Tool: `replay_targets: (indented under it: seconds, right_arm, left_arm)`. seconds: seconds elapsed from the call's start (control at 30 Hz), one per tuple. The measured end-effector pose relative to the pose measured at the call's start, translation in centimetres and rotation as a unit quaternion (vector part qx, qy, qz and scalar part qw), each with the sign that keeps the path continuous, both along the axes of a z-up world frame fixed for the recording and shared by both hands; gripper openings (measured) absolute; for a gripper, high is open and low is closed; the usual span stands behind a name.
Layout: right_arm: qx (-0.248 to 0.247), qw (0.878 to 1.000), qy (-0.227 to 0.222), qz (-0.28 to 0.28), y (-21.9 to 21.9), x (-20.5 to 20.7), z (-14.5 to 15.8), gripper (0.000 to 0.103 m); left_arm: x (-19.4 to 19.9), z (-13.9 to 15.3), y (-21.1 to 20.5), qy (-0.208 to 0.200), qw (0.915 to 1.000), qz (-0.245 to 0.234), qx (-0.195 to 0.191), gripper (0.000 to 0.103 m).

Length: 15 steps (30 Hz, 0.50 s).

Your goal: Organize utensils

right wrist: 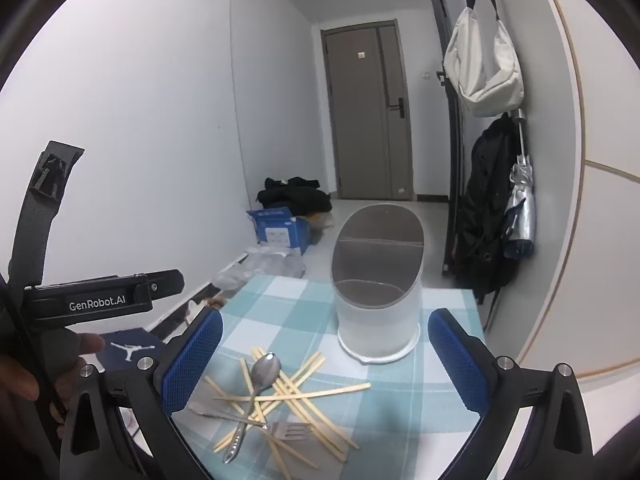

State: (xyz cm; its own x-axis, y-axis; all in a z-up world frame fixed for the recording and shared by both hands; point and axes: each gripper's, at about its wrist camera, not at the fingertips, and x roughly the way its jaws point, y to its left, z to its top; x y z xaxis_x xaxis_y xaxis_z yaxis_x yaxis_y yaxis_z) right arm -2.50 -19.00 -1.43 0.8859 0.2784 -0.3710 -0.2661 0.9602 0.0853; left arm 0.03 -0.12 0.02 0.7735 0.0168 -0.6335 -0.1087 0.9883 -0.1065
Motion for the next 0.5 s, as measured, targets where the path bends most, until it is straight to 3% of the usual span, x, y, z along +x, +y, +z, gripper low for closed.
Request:
replay_targets:
  seconds: [0.1,0.2,0.5]
  right_arm:
    - [0.001,1.000,-0.001,0.002,0.3,-0.3,0.0,0.103]
    - [0.004,1.000,-0.002,0.003,0.0,-0.1,0.2,0.103]
    - [0.006,1.000,-0.006,0.010,-0.2,-0.2,0.4,0.103]
  left_arm:
    - [0.1,0.0,-0.6,-0.005,0.9999,-0.003,0.014,0.102]
    - [-0.9,0.1,-0.5,-0.028,0.9995,-0.011,-0.008,0.102]
    - [-0.4,0.0,-0.2,-0.012,0.9998,-0.008,-0.013,0.102]
